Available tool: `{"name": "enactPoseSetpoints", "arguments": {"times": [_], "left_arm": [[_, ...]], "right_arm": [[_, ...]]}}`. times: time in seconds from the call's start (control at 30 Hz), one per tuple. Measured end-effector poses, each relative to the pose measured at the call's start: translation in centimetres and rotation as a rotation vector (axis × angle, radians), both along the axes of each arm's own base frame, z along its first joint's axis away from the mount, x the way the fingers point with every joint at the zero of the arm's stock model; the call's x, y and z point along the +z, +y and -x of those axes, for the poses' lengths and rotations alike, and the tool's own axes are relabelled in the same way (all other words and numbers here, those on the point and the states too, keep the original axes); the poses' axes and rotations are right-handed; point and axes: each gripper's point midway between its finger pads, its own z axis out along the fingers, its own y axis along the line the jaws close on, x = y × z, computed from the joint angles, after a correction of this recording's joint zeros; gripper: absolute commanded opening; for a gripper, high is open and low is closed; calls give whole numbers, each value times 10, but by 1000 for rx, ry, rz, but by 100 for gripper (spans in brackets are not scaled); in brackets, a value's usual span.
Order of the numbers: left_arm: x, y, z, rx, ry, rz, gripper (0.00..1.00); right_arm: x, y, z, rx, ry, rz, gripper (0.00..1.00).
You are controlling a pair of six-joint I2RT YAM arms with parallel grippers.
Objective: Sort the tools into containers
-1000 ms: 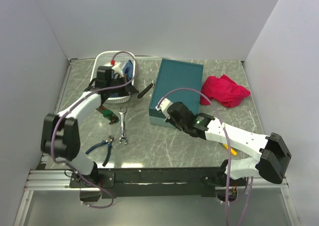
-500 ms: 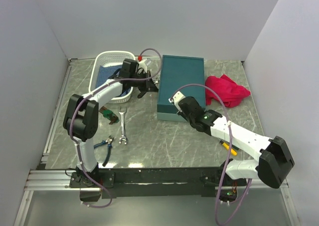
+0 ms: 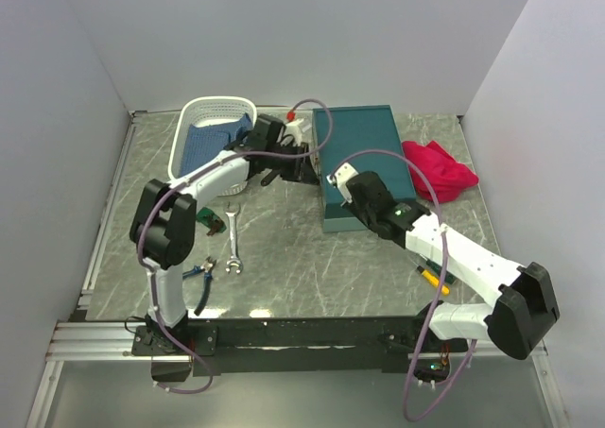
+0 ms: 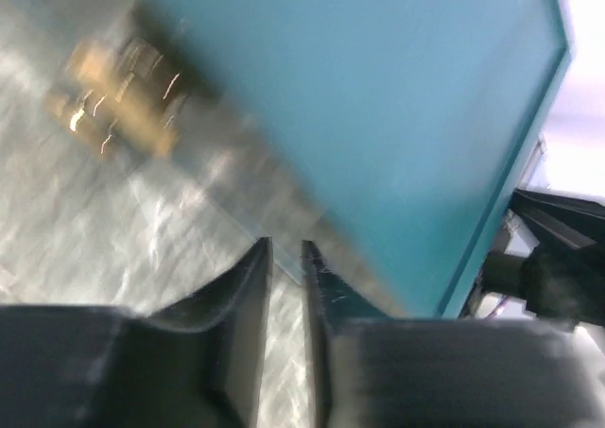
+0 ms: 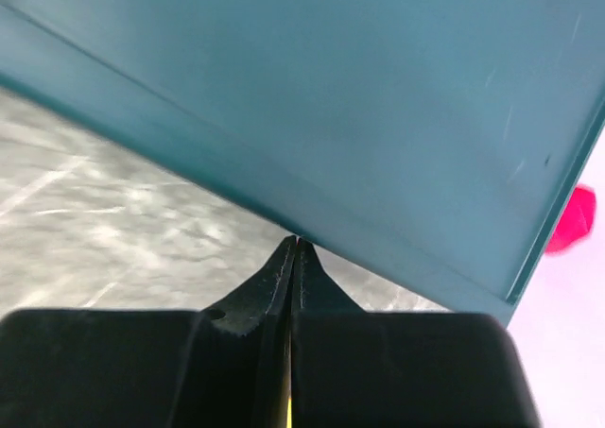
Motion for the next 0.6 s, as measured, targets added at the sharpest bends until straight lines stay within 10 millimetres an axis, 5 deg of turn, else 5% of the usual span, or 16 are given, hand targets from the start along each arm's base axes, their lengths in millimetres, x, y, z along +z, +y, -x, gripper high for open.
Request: {"name": "enactPoseSetpoints", "arguments": {"times": [0.03, 0.13, 0.17, 0.2, 0.3, 0.47, 0.6], "left_arm": [[-2, 6, 2, 7, 9, -8, 59], [2, 45, 7, 58, 43, -34, 76], [9, 60, 5, 82, 42, -40, 81], [17, 73, 2, 102, 26, -42, 87], [51, 107, -11, 182, -60, -28, 97], [82, 97, -15, 187, -126, 83, 80], [67, 76, -32, 151, -24, 257, 78]], "right_arm": [[6, 5, 0, 14, 7, -18, 0], [38, 26, -1, 75, 17, -113, 4], [55, 36, -4, 98, 1, -158, 19], [68, 42, -6, 108, -16, -195, 62], [114, 61, -11, 139, -81, -329, 96], [123, 73, -12, 160, -45, -441, 97], [110, 83, -34, 105, 75, -548, 96]]}}
